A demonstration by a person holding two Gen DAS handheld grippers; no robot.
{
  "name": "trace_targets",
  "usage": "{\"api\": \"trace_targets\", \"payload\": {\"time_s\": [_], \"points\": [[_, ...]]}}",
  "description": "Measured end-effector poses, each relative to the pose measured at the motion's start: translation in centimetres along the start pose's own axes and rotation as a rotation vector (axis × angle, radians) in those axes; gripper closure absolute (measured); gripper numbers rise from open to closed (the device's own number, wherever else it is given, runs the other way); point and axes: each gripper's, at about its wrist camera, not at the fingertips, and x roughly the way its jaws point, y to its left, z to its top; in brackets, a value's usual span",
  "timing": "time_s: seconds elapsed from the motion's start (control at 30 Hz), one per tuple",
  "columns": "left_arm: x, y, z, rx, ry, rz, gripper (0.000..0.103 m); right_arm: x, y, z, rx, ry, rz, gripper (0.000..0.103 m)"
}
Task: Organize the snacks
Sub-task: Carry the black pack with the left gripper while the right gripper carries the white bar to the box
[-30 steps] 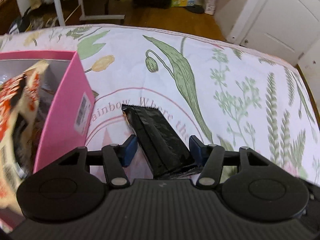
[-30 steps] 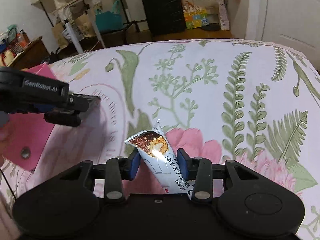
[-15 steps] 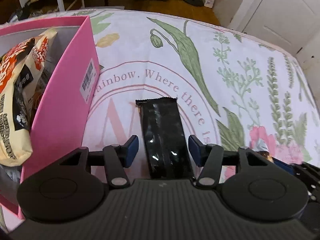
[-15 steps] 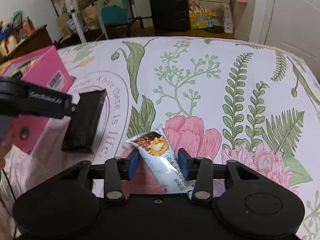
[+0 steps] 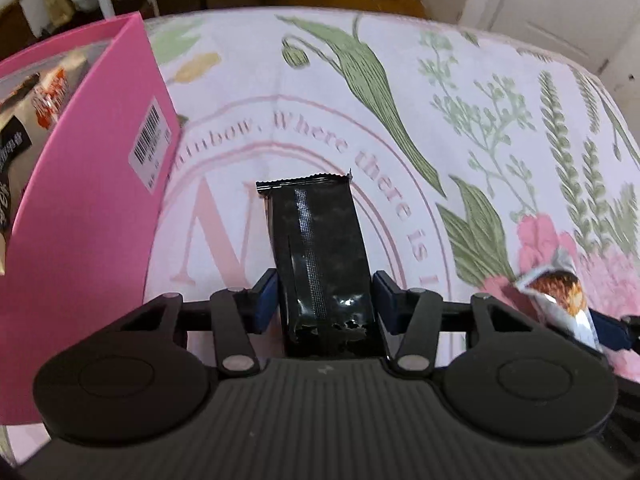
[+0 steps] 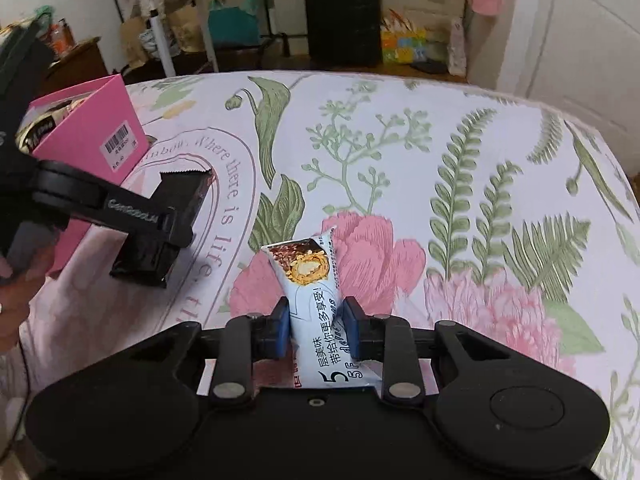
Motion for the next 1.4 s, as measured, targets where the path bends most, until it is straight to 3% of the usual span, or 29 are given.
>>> {"api": "trace_targets", "payload": {"time_s": [0.3, 0.6, 0.77, 0.93, 1.1, 1.2, 1.4], "points": [[-6.1, 1.1, -2.2, 0.008, 0.013, -0.105, 0.054, -2.6, 1.2, 0.1, 0.147, 0.113, 0.124, 0.071], [-15.4, 5.3, -3.8, 0.008, -0.113, -0.177, 0.054, -7.5, 6.7, 3.0, 0.044, 0.08, 0.275, 0.071], [-18.8, 9.8, -3.3, -0.073, -0.197, -0.136, 0.054, -9.0, 11.9, 6.4, -0.095, 0.025, 0.38, 0.071], [-20.5, 15.4, -2.5, -0.183, -0.253, -0.061, 0.054, -7.4, 17.8, 9.8, -0.202, -0.031, 0.456, 0.071], [-20.0, 21.0, -1.2, -0.278, -0.264, 0.05, 0.054, -3.7, 22.1, 13.2, -0.208, -0.065, 0.509, 0.071], [-18.7, 23.9, -0.6, -0.326, -0.253, 0.108, 0.054, -1.3, 24.2, 14.6, -0.19, -0.038, 0.545, 0.071], [-15.4, 28.0, 0.4, -0.447, -0.224, 0.141, 0.054, 2.2, 26.9, 15.6, -0.071, 0.033, 0.595, 0.071]]}}
